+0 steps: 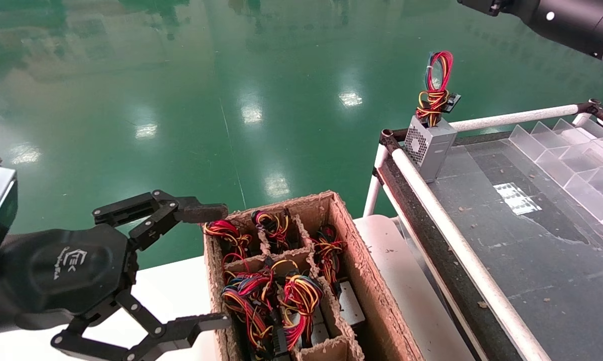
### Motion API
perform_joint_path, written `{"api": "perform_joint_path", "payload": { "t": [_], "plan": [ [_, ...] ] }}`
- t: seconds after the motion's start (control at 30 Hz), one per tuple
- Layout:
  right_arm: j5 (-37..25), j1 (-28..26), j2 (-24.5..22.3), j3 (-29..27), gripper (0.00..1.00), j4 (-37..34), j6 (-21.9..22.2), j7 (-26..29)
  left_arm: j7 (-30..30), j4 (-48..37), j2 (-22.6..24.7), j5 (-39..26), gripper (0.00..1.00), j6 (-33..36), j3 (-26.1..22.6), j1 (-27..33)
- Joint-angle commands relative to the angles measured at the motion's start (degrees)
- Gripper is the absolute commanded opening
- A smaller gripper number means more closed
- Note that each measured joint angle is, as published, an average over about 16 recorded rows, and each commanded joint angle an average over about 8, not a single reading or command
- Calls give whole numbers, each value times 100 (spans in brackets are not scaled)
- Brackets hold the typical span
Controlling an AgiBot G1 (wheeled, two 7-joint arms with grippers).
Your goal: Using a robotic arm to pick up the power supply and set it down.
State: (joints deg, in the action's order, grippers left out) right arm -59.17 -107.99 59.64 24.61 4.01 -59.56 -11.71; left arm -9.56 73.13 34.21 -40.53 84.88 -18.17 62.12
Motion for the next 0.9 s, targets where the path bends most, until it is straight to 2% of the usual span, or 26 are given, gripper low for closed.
{"api": "perform_joint_path", "payload": {
  "t": [0.03, 0.9],
  "plan": [
    [81, -8, -45, -53, 100, 61, -114, 14, 0, -1, 0, 0, 100, -1, 0, 0],
    [824, 2068, -1127, -417, 100, 3143, -1237, 1011, 3, -3, -1, 3, 100, -1, -5, 2]
  ]
}}
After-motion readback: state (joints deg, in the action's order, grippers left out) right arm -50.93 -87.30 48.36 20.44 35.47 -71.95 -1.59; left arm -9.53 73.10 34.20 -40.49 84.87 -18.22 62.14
